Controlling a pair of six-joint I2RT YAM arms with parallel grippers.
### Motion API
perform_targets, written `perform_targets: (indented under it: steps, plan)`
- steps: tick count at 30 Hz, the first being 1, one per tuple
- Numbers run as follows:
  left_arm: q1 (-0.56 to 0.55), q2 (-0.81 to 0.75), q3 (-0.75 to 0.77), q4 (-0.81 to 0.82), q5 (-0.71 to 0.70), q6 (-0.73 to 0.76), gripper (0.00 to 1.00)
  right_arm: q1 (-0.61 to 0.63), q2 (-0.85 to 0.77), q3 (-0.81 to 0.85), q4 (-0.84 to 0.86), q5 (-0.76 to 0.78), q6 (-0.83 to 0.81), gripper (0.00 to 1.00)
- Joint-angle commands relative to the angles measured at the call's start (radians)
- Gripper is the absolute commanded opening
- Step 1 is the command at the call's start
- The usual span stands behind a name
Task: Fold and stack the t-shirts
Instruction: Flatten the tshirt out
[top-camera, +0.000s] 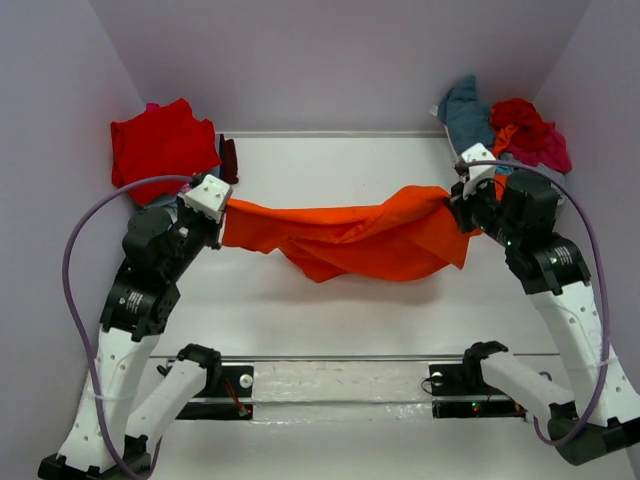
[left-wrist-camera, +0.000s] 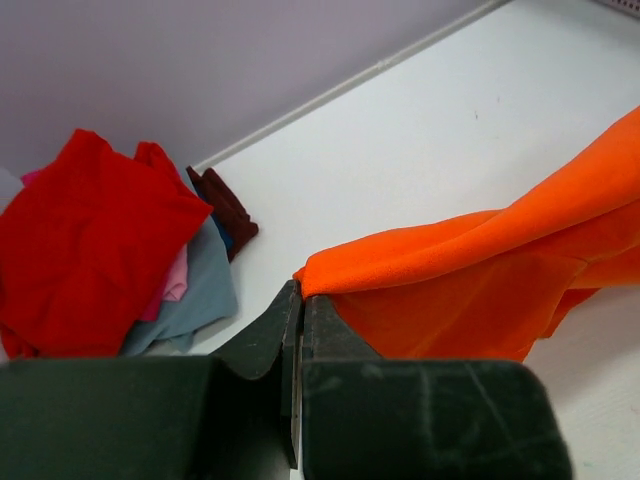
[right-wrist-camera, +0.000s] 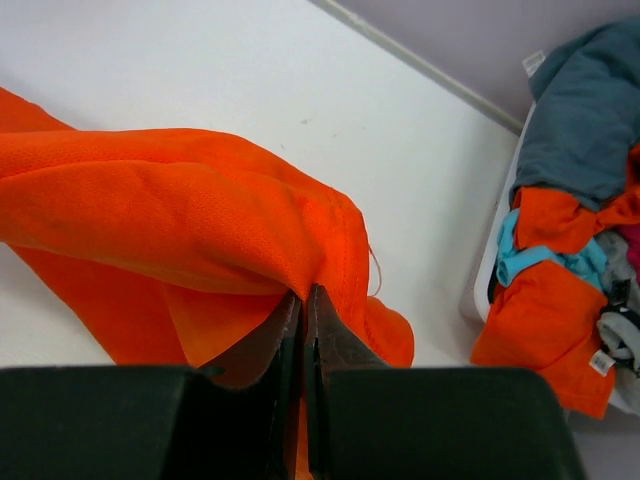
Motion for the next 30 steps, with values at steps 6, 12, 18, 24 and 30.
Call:
perform_targets:
  steps: [6,12,18,24,30]
  plan:
    - [0.007,-0.076,0.164,-0.050,-0.018,0.013,0.06,-0.005,-0.048,0.091,-0.027,-0.082,-0.019,0.07]
    - [0.016,-0.073,0.211,-0.073,0.000,0.014,0.06,-0.005,-0.063,0.053,-0.035,-0.125,-0.027,0.07]
    - [0.016,-0.006,0.178,-0.030,-0.006,-0.001,0.06,-0.005,-0.016,0.037,0.002,-0.122,-0.004,0.11]
    - [0.016,0.126,0.055,0.082,-0.013,-0.026,0.06,-0.005,0.145,-0.012,0.091,0.013,0.025,0.34]
    - [0.016,0.301,-0.025,0.194,-0.018,-0.027,0.06,-0.005,0.341,0.014,0.140,0.061,0.058,0.64]
